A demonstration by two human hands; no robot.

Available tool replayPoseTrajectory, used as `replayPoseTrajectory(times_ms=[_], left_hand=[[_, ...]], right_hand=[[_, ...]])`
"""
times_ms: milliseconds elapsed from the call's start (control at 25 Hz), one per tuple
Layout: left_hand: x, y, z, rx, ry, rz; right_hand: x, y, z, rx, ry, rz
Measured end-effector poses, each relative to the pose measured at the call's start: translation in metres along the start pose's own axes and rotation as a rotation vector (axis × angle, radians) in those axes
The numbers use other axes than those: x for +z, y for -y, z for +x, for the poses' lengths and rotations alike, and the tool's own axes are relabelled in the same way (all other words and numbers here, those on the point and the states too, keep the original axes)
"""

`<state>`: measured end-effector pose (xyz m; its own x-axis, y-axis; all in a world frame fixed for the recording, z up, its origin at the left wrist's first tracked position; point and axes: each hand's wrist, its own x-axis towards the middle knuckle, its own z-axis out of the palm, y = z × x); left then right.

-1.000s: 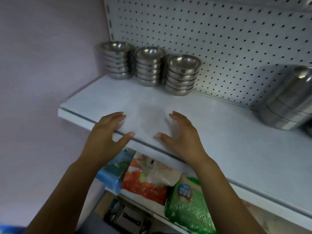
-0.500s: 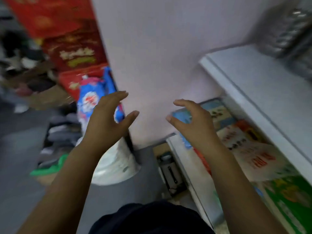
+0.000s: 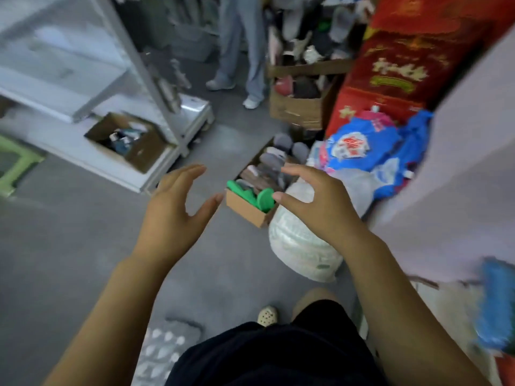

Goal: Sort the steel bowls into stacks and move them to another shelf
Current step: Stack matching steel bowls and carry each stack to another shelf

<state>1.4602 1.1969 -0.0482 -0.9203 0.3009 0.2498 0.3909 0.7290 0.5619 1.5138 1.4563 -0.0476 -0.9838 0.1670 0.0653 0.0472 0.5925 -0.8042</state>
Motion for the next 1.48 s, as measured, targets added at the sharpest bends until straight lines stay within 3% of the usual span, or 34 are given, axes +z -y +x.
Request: replayPoseTrajectory(times_ms=[200,480,1000,1280,1480], left_hand=[[-0.038,0.056,-0.037,-0.231,-0.129,0.035],[-0.076,0.123,-0.052,-0.496,-0.256,0.078],[-0.158,0.27,0.084,-0.777,-0.482,0.158],[-0.224,0.351,0.042,-0.989,-0.548,0.284],[-0.302,0.445,0.02,-1.02,-0.495,0.4]], right_hand=[[0.074,0.043,0.055,-0.216,0.199,-0.011],[0.176,0.101,0.125,-0.376,0.469,-0.007],[0.332,0.207,0.347,-0.494,0.775,0.034],[0.477,0.294,0.37,-0.639,0.947,0.044],[0.583,0.377,0.376,-0.664,0.936,0.065]])
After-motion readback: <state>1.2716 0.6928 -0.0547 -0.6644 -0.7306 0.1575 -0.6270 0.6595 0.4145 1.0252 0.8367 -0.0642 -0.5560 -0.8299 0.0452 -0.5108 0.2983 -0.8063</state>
